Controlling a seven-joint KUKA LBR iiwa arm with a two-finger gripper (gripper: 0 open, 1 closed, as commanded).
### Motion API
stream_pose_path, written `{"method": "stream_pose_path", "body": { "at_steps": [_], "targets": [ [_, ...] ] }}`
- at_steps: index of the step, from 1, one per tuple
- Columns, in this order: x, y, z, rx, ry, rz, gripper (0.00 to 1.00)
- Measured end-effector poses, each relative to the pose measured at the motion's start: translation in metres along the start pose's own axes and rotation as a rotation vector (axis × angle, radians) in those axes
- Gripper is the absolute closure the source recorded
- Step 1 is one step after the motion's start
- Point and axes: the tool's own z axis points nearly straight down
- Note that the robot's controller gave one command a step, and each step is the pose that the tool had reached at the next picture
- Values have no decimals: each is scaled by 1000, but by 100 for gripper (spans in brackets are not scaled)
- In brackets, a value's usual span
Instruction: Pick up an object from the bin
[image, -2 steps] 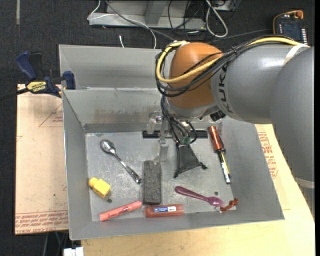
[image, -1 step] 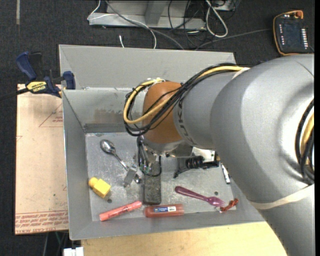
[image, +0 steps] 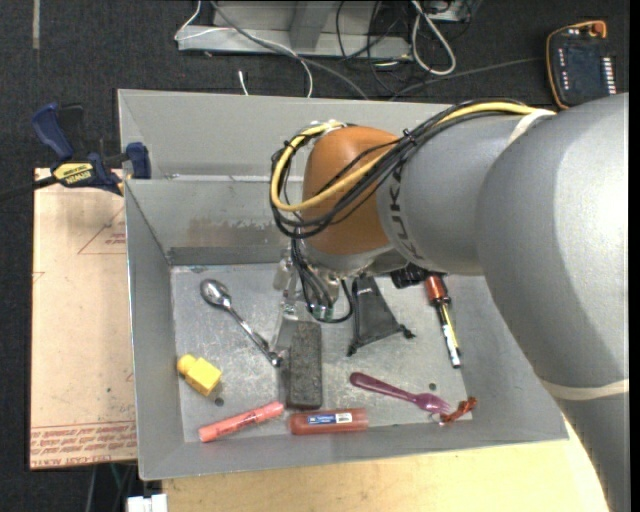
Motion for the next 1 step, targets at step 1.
{"method": "stream_pose_path", "body": {
  "at_steps": [1],
  "targets": [
    [9, 10, 15, 8, 16, 520, 0]
  ]
}}
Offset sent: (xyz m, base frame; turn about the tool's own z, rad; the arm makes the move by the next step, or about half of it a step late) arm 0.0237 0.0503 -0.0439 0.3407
